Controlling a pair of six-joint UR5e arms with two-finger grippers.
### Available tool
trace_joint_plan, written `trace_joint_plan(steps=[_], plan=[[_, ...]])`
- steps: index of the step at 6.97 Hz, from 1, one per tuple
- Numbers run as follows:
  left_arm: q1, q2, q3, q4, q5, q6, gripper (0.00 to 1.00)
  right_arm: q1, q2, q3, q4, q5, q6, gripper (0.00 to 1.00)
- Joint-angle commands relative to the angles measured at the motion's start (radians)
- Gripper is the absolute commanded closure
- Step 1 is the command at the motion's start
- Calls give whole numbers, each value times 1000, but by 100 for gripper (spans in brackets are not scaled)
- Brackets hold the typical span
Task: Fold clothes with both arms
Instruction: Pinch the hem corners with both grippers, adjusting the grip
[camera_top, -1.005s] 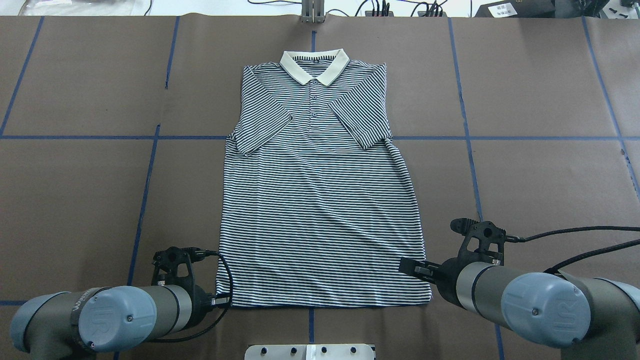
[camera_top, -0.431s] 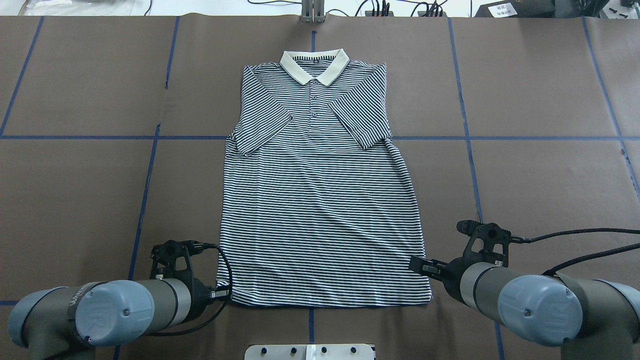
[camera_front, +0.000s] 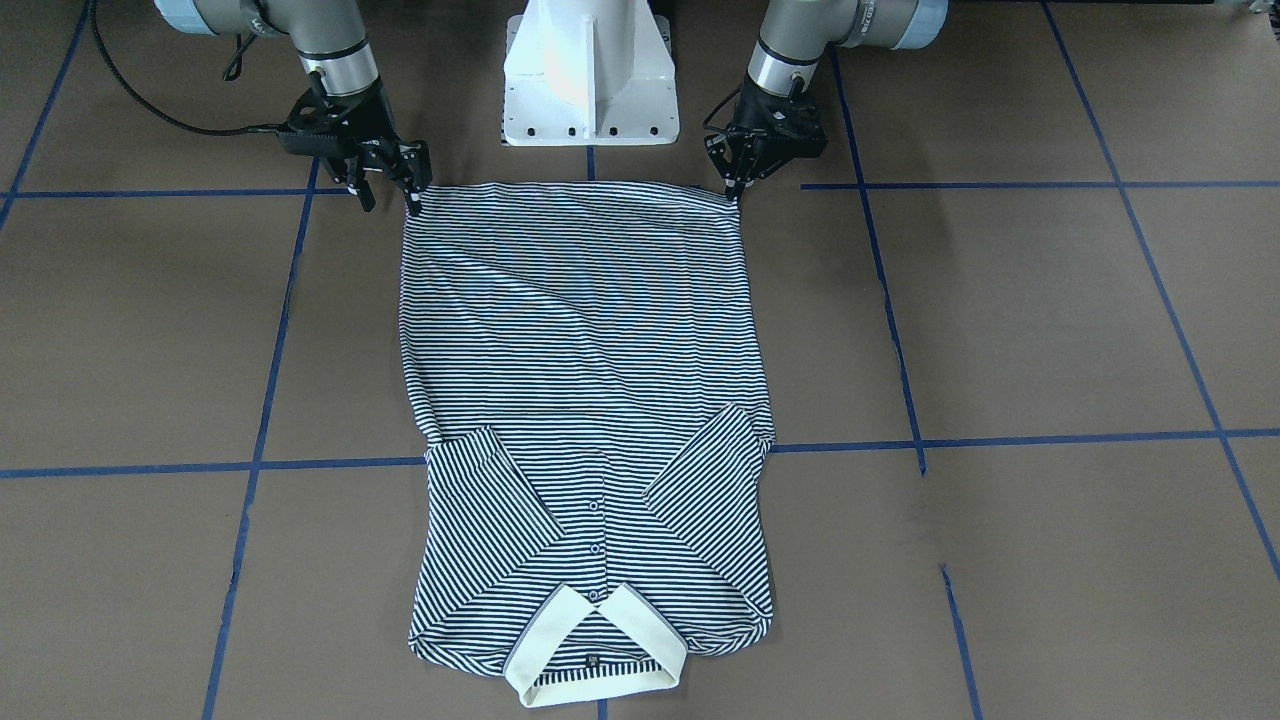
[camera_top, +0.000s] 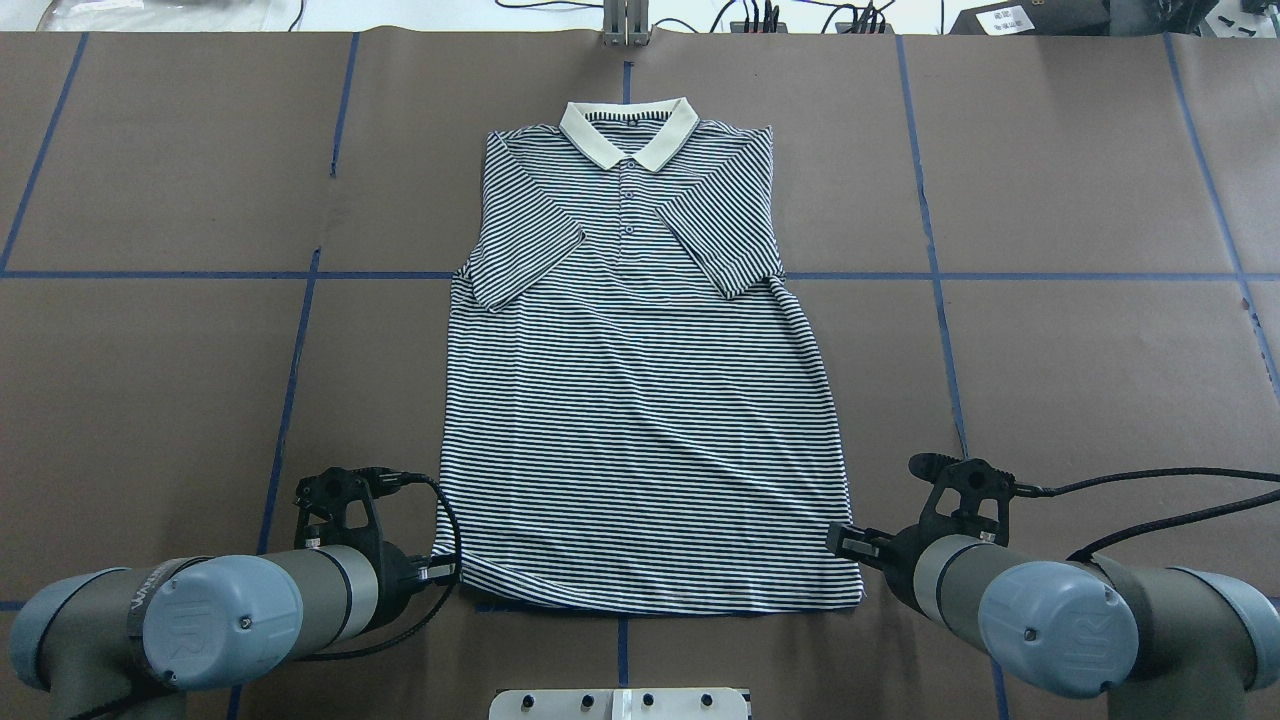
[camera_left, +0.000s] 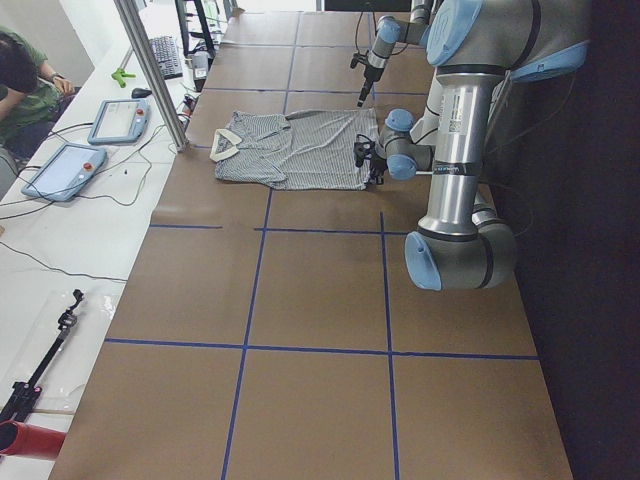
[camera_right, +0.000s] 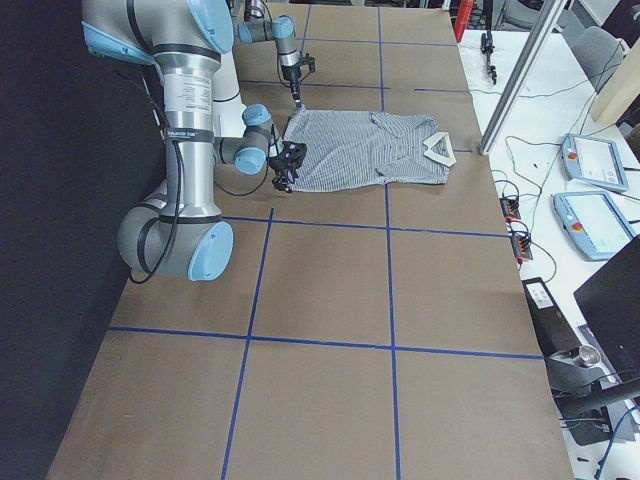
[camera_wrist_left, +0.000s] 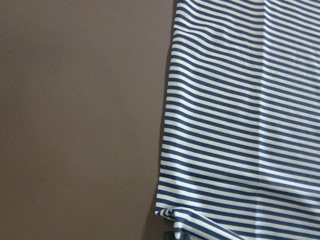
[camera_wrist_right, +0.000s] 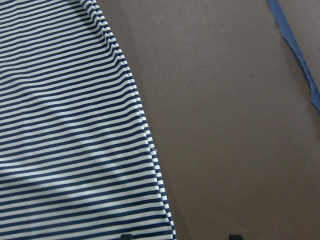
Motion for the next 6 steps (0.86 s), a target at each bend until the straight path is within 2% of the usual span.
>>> trace_joint_plan(steps=[1,6], plan=[[-2,-1,-5,0,14,1,100,-33,5,-4,1,-28,17,39],[-2,2,-10,2,23,1,100,-113,2,-5,-1,-70,56,49]])
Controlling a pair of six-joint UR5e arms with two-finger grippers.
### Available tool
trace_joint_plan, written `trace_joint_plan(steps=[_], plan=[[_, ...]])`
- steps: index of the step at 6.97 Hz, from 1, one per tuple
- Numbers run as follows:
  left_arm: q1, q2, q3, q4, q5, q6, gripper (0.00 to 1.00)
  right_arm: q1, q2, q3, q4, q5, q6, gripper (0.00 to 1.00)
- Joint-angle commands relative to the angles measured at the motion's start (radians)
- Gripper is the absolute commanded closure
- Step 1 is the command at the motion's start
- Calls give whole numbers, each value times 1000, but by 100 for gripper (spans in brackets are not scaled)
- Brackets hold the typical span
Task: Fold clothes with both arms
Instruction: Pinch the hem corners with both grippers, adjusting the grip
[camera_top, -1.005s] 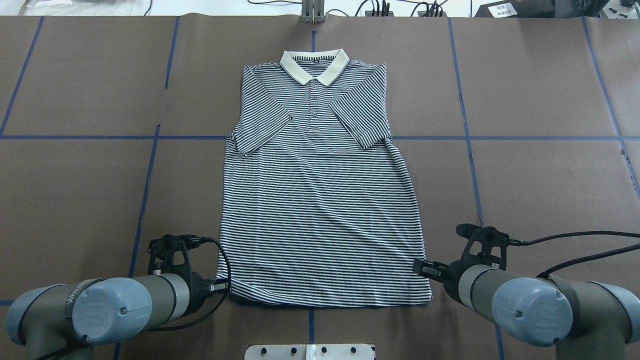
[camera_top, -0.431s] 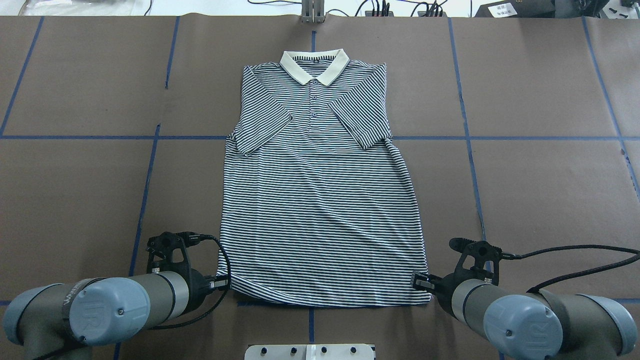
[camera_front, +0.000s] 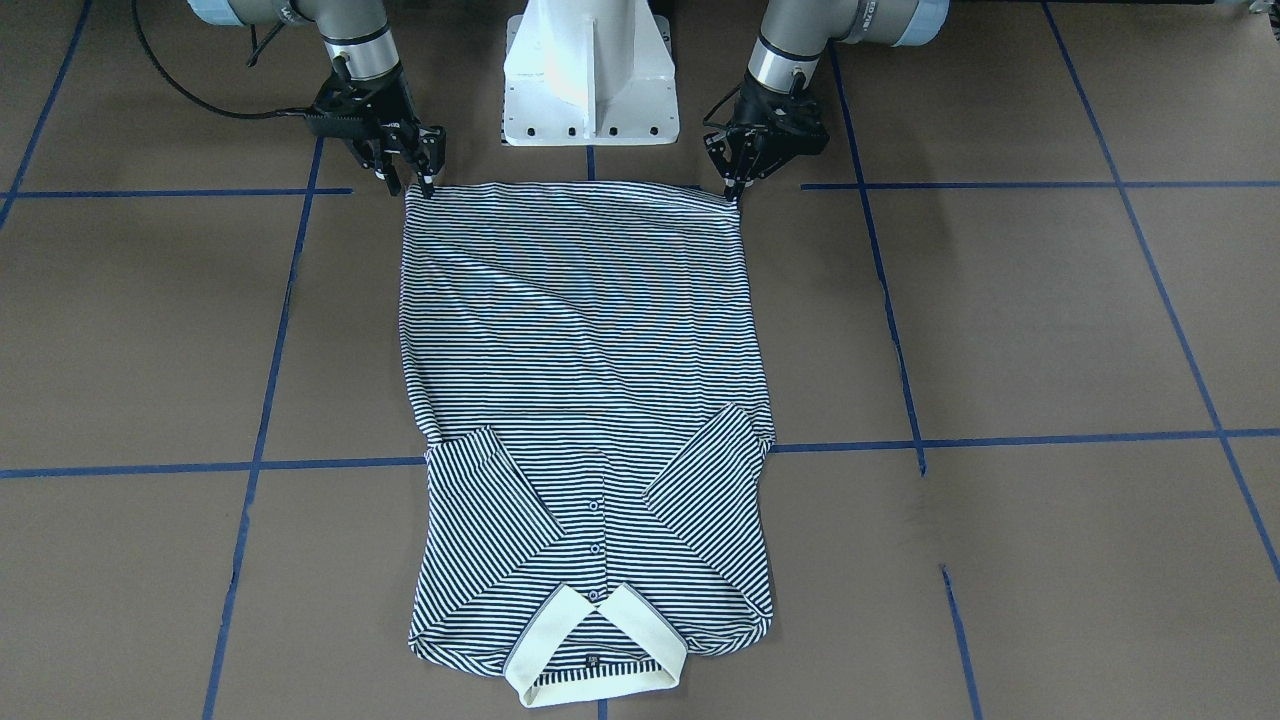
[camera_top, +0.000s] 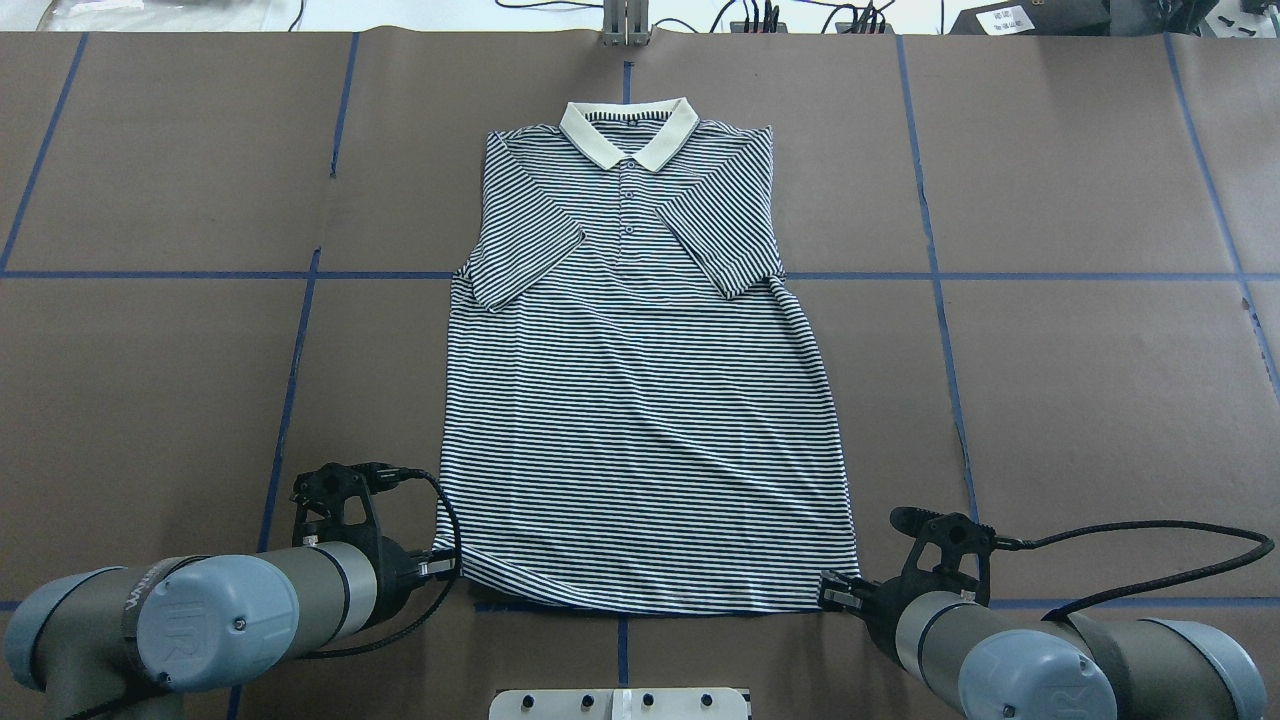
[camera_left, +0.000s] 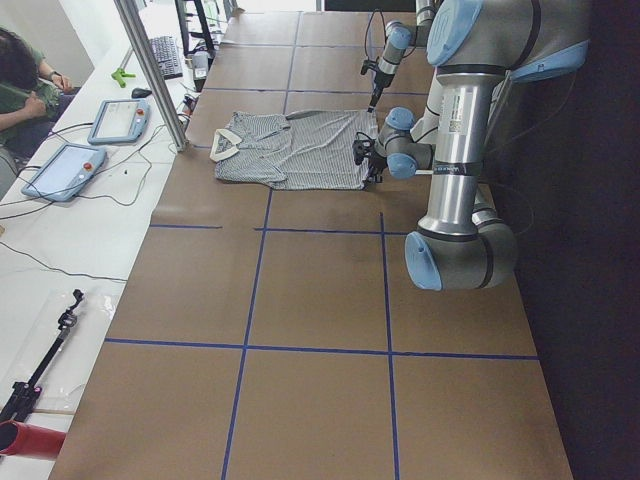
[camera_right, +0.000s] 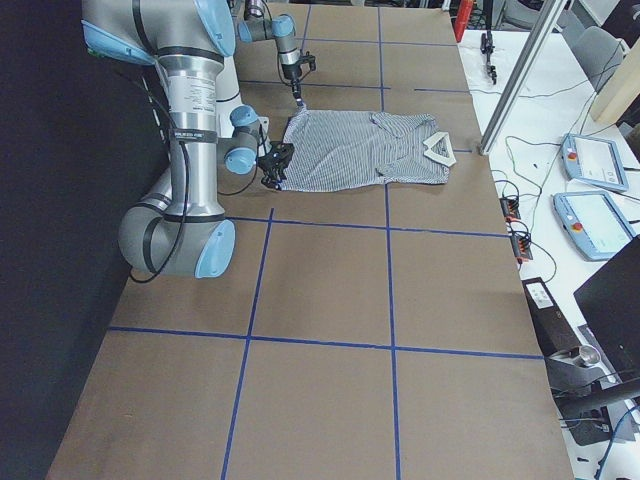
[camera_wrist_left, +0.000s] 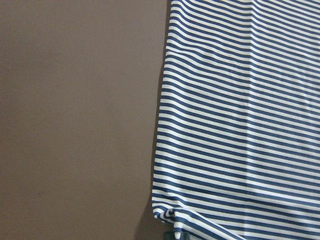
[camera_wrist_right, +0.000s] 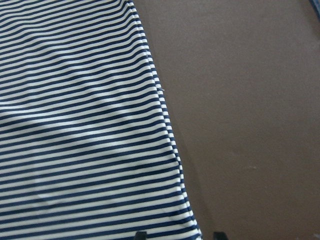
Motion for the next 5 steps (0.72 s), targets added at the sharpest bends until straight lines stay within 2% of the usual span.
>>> trace_joint_plan(steps=[1,5], plan=[[0,1,-2,1,7,0,100,-8,3,-3,0,-4,2,51],[-2,10,-20,3,7,0,100,-10,6,-15,0,-2,0,52]])
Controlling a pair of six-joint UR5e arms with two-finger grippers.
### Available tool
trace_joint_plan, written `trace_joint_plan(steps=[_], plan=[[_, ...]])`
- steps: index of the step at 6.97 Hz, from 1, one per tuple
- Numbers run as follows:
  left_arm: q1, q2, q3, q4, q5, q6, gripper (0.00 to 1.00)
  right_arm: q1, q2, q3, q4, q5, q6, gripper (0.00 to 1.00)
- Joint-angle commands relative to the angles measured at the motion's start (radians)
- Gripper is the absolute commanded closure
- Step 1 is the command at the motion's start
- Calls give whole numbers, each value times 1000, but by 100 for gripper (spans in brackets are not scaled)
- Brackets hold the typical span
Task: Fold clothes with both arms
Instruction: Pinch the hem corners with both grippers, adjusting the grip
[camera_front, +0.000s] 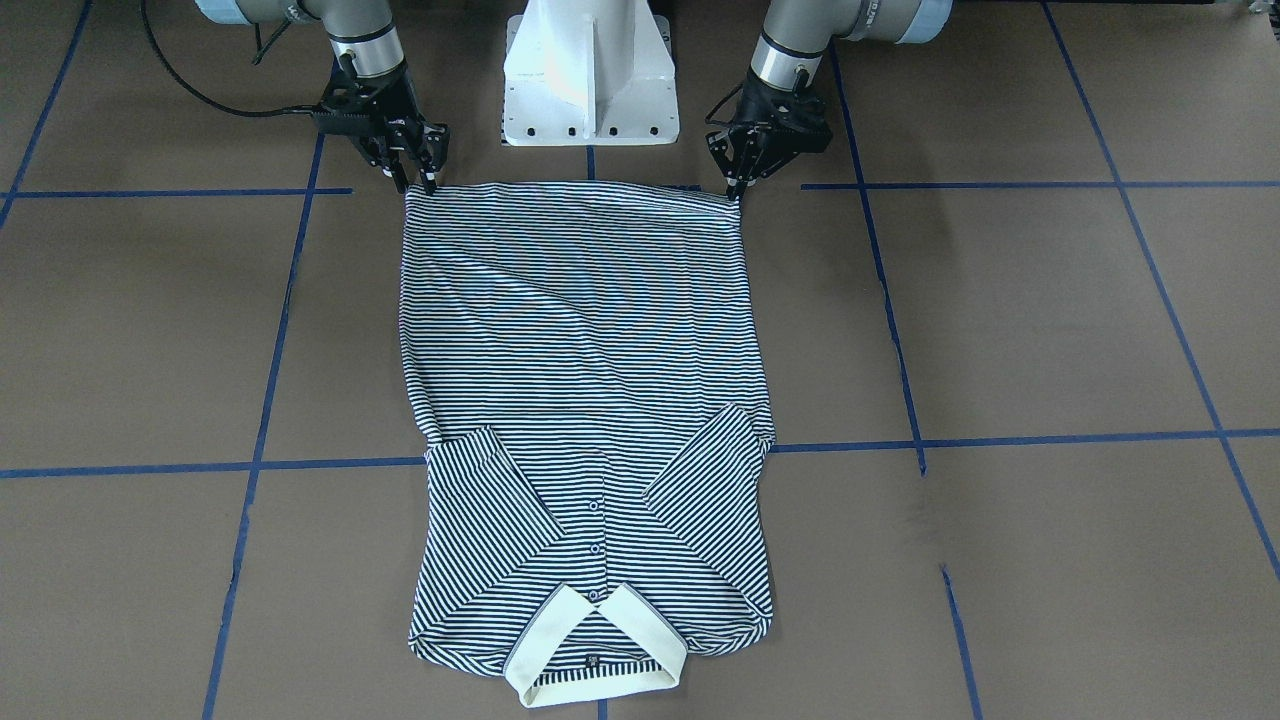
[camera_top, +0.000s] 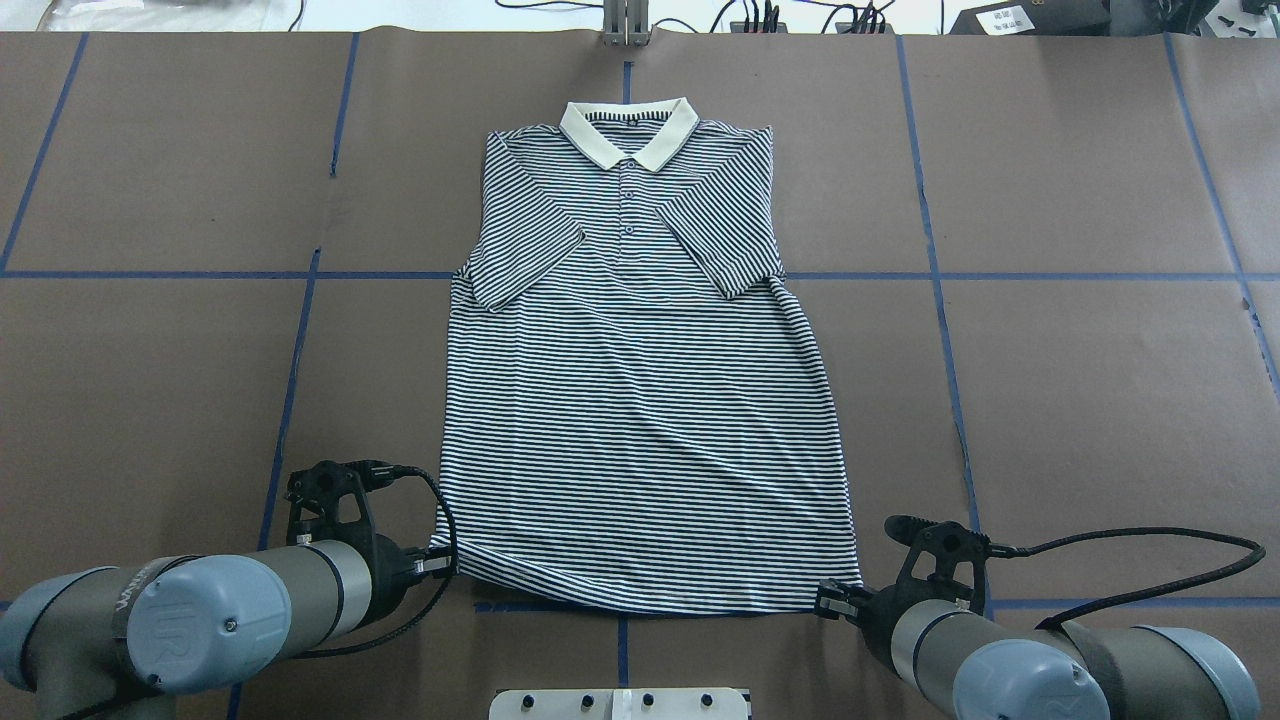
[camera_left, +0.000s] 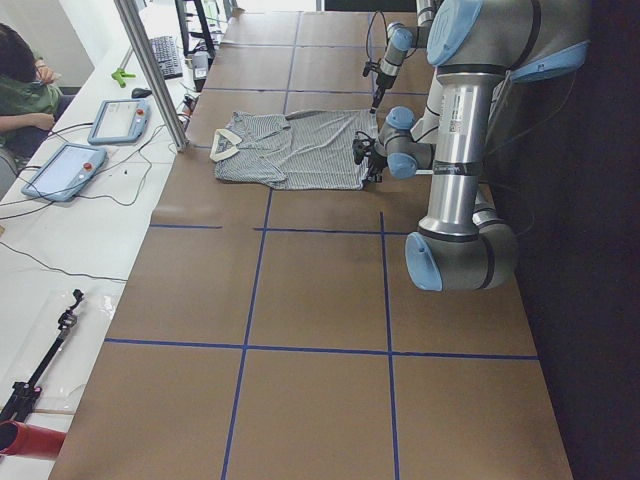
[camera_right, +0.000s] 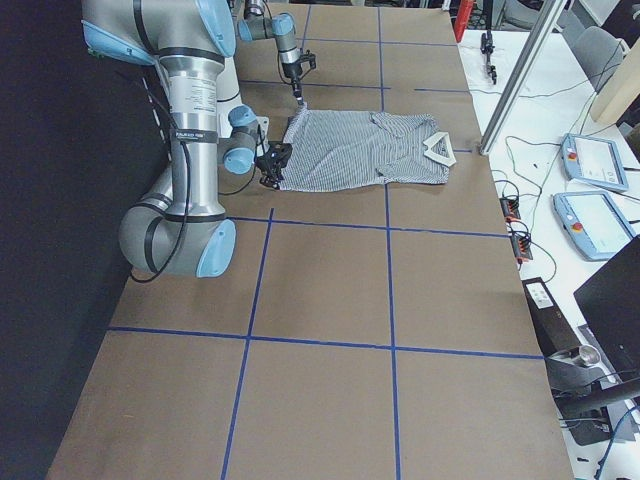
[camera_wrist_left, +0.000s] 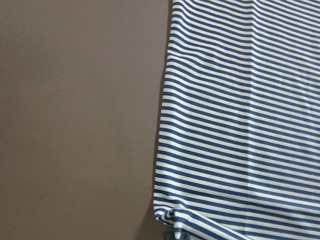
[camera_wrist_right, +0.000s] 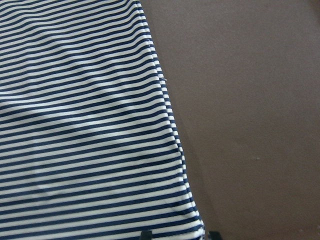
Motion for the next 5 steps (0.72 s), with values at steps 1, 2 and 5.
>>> trace_joint_plan(steps=[1,2,5], plan=[[0,2,-5,1,0,1,100,-2,2,-13,0,-1,0,52],[0,2,-5,1,0,-1,100,-2,2,-15,0,-1,0,53],[0,2,-9,1,3,1,100,1,17,-12,0,1,-2,100]])
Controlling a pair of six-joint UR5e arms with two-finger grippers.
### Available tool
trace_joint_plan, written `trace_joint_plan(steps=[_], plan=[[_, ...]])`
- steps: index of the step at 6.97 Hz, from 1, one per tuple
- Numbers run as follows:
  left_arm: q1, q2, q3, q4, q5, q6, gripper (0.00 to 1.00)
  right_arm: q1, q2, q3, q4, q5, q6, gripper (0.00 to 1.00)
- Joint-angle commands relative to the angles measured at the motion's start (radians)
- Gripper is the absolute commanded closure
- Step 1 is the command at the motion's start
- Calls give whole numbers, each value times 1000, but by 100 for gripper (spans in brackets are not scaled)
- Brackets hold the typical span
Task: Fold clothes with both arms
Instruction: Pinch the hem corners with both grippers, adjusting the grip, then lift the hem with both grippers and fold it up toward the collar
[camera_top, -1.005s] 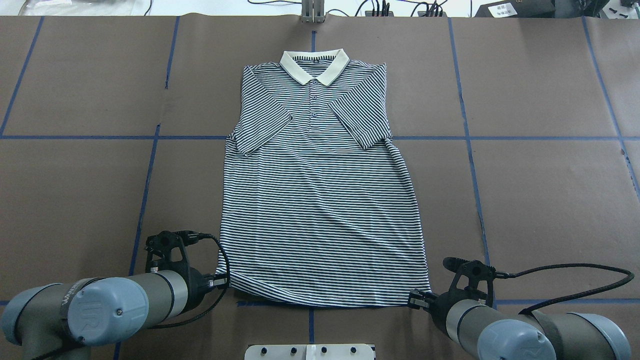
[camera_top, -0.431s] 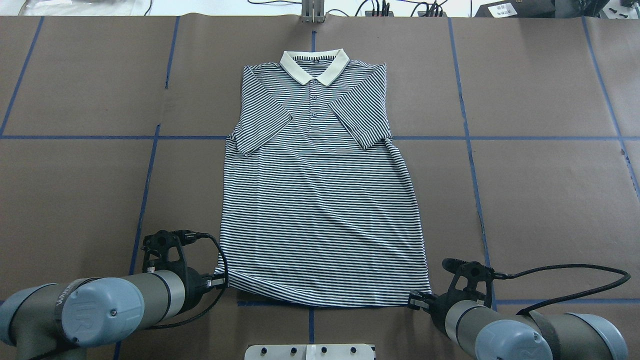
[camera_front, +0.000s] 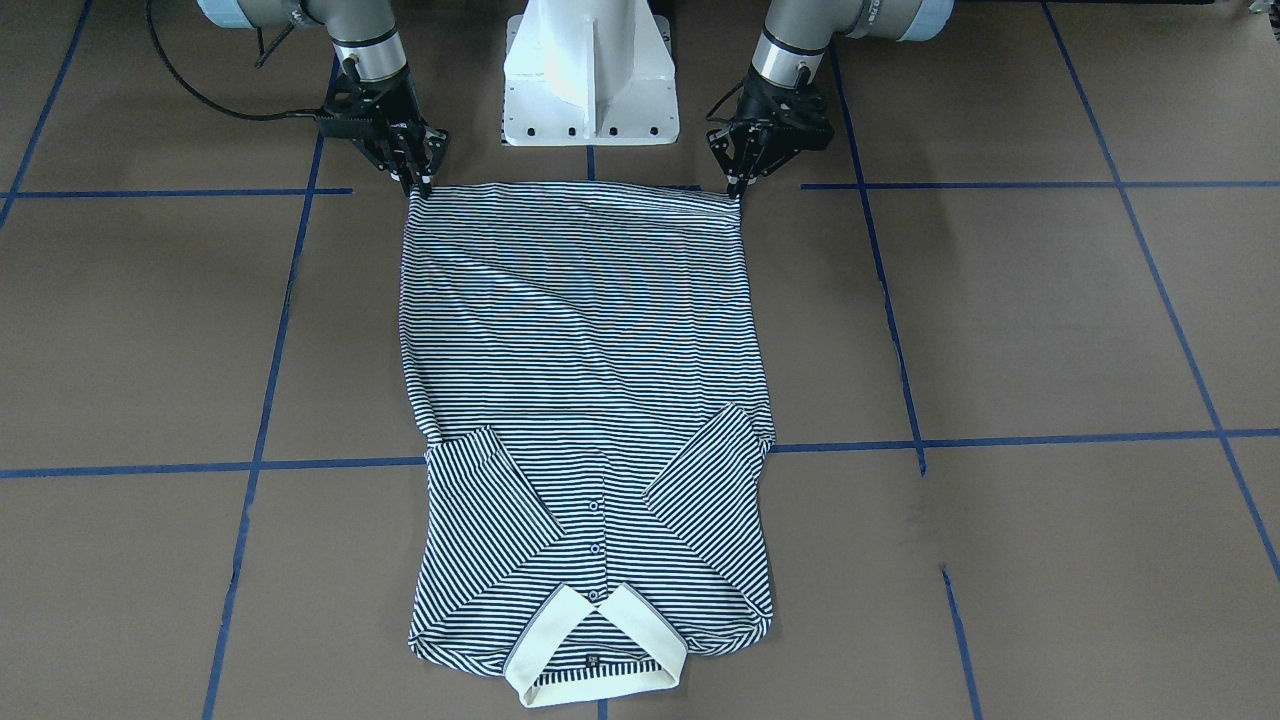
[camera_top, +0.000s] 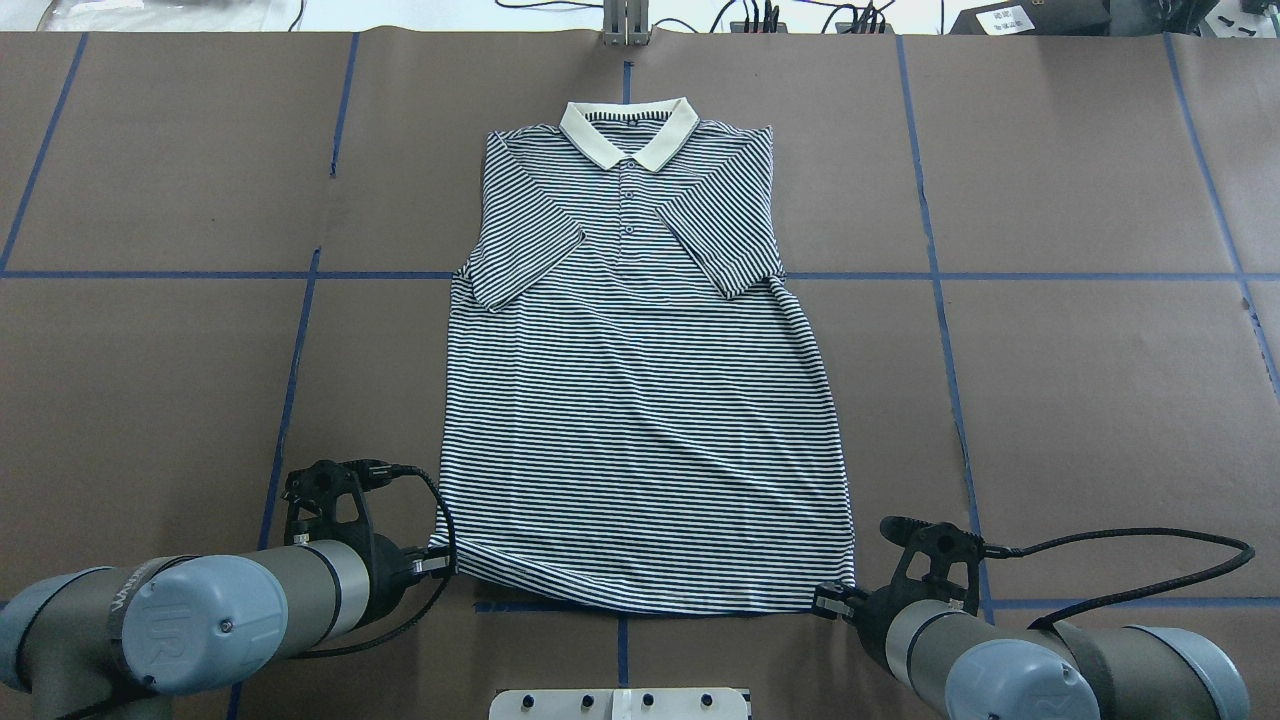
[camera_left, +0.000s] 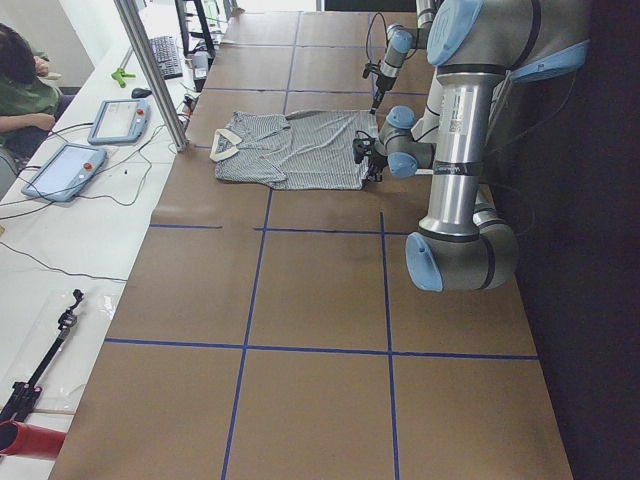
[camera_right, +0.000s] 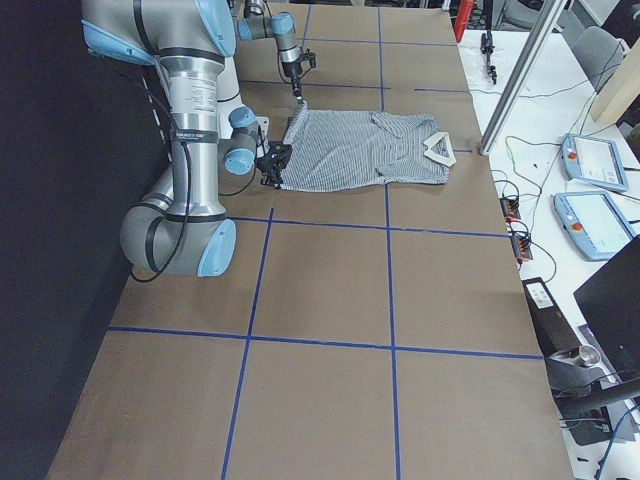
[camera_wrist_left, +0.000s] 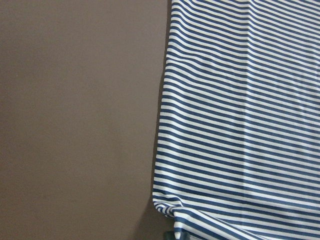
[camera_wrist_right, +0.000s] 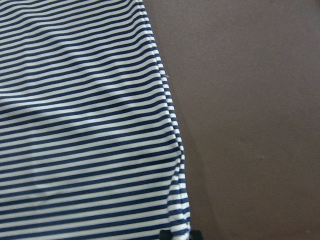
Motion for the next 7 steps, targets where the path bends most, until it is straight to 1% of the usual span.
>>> trace_joint_plan(steps=[1,2,3,4,5,6,7], plan=[[0,0,-6,0,1,1,100,7,4,13,-2,3,-4,100],[0,3,-6,0,1,1,100,16,3,29,-6,8,-5,100],[0,5,-16,3,1,1,100,21,3,85,-78,9,-5,100],[1,-3,-115,144,-8,5,100,23,0,198,-193,17,-5,100],[9,-27,-266,352,-69,5,100,23,0,315,-271,52,-5,100],[2,-64,-424,552,-136,5,100,27,7,443,-387,84,-5,100],[-3,-149,-529,725,-172,5,100,77,59,554,-551,168,-5,100]])
